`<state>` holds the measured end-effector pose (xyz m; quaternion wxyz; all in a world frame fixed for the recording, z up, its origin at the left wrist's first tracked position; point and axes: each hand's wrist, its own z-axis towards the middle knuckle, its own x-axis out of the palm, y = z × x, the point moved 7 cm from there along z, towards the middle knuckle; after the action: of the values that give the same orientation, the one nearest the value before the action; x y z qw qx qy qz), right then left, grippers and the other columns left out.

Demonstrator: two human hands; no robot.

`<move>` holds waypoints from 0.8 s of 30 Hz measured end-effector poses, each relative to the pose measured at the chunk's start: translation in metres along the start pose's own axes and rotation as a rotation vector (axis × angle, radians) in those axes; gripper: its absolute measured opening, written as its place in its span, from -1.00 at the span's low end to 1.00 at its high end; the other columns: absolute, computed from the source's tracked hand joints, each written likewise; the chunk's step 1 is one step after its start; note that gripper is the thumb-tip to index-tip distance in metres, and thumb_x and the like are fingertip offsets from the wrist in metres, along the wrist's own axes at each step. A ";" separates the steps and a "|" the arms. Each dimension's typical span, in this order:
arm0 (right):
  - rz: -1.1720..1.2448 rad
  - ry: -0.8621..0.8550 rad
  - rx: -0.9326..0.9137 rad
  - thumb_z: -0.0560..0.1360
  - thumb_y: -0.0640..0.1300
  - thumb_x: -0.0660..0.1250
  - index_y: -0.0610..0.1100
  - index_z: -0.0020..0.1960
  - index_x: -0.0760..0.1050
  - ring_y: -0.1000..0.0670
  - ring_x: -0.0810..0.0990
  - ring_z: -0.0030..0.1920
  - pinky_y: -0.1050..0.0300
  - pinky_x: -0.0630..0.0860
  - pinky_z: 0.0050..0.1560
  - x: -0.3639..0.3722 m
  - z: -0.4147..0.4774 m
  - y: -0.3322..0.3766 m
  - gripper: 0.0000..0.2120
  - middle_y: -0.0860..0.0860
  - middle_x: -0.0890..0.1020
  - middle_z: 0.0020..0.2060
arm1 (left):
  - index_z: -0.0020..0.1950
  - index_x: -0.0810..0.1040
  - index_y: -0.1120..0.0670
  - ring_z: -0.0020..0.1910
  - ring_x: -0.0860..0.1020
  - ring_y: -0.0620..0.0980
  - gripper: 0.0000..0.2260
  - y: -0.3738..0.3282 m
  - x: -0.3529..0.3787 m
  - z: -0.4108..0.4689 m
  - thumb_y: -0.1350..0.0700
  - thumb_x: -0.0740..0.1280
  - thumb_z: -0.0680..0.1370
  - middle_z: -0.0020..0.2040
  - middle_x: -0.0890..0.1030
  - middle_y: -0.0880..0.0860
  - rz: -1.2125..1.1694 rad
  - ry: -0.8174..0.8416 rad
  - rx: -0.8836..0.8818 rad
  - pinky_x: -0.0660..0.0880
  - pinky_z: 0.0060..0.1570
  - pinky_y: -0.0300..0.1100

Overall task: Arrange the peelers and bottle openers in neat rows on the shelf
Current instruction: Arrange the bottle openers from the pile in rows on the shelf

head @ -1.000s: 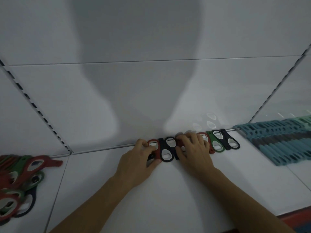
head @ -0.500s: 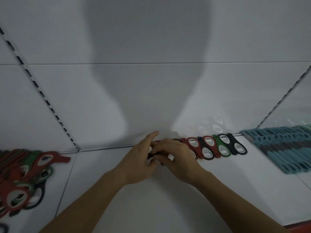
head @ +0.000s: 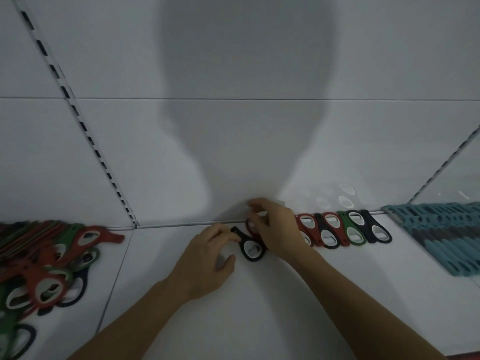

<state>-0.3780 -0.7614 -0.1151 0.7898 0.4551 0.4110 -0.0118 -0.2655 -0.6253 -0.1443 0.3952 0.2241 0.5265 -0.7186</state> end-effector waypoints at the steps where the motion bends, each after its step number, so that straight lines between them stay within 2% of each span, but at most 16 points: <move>1: -0.013 -0.042 -0.008 0.63 -0.17 0.32 -0.11 0.25 0.59 0.16 0.60 -0.17 0.52 0.46 -0.10 -0.006 -0.003 -0.003 -0.79 0.06 0.64 0.04 | 0.31 0.56 -0.04 0.14 0.50 -0.16 -0.67 0.000 0.001 -0.001 -0.01 0.36 0.54 0.20 0.45 -0.15 0.018 -0.004 -0.011 0.51 0.16 -0.08; 3: -0.073 -0.069 -0.037 0.63 -0.18 0.31 -0.10 0.16 0.61 0.13 0.57 -0.09 0.37 0.52 -0.02 -0.019 -0.012 -0.013 -0.84 0.06 0.61 0.04 | 0.38 0.52 -0.11 0.21 0.46 -0.17 -0.60 -0.002 0.006 -0.002 -0.14 0.34 0.55 0.27 0.41 -0.15 0.083 0.008 -0.020 0.46 0.22 -0.06; 6: -0.250 -0.093 -0.067 0.56 -0.23 0.37 -0.10 0.12 0.63 -0.02 0.52 0.07 0.10 0.51 0.09 -0.034 -0.028 -0.032 -0.84 0.01 0.61 0.07 | 0.41 0.46 -0.23 0.29 0.38 -0.17 -0.54 -0.002 0.017 -0.002 -0.34 0.23 0.54 0.35 0.32 -0.18 0.180 0.061 -0.060 0.34 0.28 -0.08; 9: -0.393 -0.113 -0.002 0.47 -0.19 0.48 -0.10 0.13 0.65 -0.17 0.52 0.10 -0.12 0.51 0.05 -0.039 -0.041 -0.050 -0.76 -0.06 0.62 0.08 | 0.30 0.51 -0.20 0.28 0.40 -0.13 -0.58 -0.001 0.019 -0.001 -0.35 0.19 0.54 0.31 0.35 -0.15 0.252 0.021 -0.075 0.35 0.25 -0.07; 12: -0.434 -0.131 -0.020 0.43 -0.18 0.51 -0.11 0.11 0.66 -0.18 0.52 0.14 -0.15 0.50 0.09 -0.036 -0.048 -0.055 -0.74 -0.07 0.61 0.10 | 0.18 0.55 -0.12 0.22 0.45 -0.11 -0.65 0.001 0.014 0.002 -0.28 0.21 0.54 0.25 0.42 -0.14 0.274 -0.047 -0.114 0.39 0.19 -0.07; 14: -0.445 -0.160 -0.056 0.43 -0.18 0.51 -0.12 0.10 0.66 -0.17 0.53 0.13 -0.15 0.50 0.07 -0.033 -0.051 -0.054 -0.76 -0.07 0.61 0.09 | 0.22 0.55 -0.08 0.24 0.47 -0.10 -0.67 0.002 0.015 0.006 -0.21 0.24 0.56 0.26 0.46 -0.13 0.267 -0.046 -0.125 0.40 0.19 -0.06; 18: -0.459 -0.181 -0.076 0.45 -0.14 0.49 -0.10 0.11 0.64 -0.15 0.52 0.13 -0.11 0.50 0.03 -0.030 -0.054 -0.054 -0.76 -0.05 0.59 0.07 | 0.31 0.56 -0.05 0.35 0.45 -0.13 -0.70 0.001 0.023 0.014 0.00 0.37 0.57 0.35 0.48 -0.15 0.174 -0.005 -0.113 0.33 0.33 -0.06; 24: -0.514 -0.149 -0.043 0.51 -0.03 0.42 -0.03 0.19 0.59 -0.10 0.47 0.18 -0.07 0.44 0.09 -0.028 -0.055 -0.057 -0.74 0.00 0.55 0.11 | 0.31 0.58 -0.06 0.40 0.42 -0.18 -0.68 0.002 0.028 0.017 0.01 0.34 0.55 0.41 0.47 -0.16 0.176 0.027 -0.105 0.27 0.35 -0.08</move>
<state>-0.4539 -0.7652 -0.1506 0.7985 0.3167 0.4539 -0.2369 -0.2789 -0.6504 -0.1602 0.4610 0.2581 0.5470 -0.6494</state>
